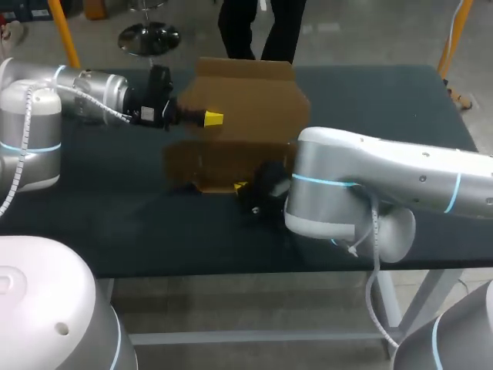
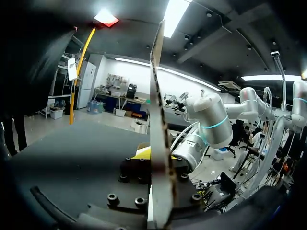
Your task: Assemble the packaging by folding the flat box into shape, placing the metal phone stand inside, and closing the box properly
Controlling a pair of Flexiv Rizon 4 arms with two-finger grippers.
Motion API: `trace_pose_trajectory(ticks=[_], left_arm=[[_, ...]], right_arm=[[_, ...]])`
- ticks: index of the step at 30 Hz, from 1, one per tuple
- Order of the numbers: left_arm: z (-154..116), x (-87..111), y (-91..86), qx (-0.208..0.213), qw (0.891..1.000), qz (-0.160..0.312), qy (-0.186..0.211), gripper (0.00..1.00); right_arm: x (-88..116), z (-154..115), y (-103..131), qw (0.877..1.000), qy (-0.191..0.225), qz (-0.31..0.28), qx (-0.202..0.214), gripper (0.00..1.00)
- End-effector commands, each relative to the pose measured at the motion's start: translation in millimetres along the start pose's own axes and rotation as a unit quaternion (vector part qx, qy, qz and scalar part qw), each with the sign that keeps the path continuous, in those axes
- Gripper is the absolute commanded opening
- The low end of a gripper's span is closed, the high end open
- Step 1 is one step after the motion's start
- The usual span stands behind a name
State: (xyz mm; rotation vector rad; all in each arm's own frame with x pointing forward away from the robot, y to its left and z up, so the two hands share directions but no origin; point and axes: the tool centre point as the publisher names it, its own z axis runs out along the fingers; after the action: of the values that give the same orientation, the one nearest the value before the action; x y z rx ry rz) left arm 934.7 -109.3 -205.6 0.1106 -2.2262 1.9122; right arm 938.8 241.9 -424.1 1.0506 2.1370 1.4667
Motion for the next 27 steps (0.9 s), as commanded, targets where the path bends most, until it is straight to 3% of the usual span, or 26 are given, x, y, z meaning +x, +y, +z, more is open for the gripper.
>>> trace_pose_trajectory(ticks=[1,27], left_arm=[[1.9,7.2,3.5,-0.001,1.0,-0.002,-0.008,0.0],[4.8,4.1,17.7,0.003,1.0,-0.022,-0.002,0.0]], right_arm=[[4.4,3.5,-1.4,0.987,-0.163,0.0,-0.003,0.0],[4.4,3.5,-1.4,0.987,-0.163,0.0,-0.003,0.0]])
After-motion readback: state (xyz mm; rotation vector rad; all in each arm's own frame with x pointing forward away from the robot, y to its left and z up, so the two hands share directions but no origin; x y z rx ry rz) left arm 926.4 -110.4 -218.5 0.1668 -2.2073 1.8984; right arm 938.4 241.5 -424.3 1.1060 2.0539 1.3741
